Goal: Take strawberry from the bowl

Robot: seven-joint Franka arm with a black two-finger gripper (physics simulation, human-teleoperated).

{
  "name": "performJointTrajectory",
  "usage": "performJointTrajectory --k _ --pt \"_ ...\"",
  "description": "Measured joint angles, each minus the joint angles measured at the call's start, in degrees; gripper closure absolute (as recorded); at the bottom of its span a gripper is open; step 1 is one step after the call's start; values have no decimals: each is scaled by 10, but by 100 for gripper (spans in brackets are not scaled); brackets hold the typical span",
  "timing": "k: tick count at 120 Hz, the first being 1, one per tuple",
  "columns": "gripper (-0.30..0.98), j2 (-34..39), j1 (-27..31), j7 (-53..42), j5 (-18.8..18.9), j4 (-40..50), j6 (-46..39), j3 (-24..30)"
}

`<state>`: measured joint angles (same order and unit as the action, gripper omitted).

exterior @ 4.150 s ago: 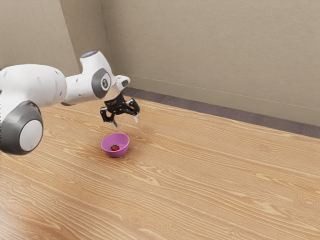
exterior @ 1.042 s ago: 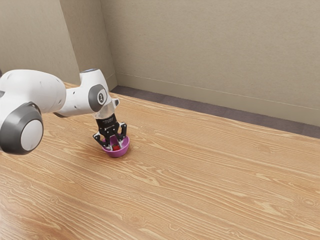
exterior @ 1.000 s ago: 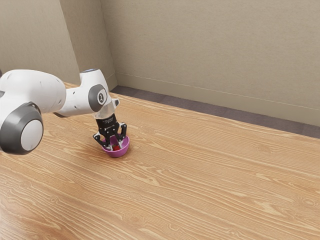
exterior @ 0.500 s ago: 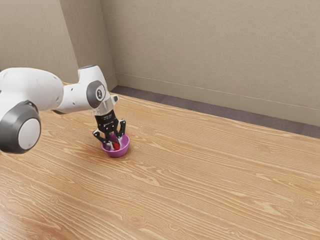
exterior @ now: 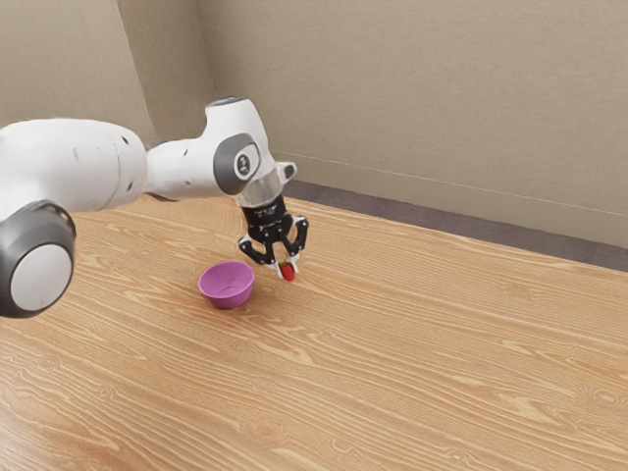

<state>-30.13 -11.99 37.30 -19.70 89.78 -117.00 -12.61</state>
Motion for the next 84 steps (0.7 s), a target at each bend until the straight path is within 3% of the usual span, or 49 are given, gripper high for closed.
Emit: performJointTrajectory --k 36,62,72,84 --pt "63 -54 -39 12 -2 -30 -5 26" --pt "27 -52 -54 19 -5 -32 -7 24" --pt "18 8 -45 22 29 -31 7 23" --pt "11 129 75 -13 86 -43 68 75"
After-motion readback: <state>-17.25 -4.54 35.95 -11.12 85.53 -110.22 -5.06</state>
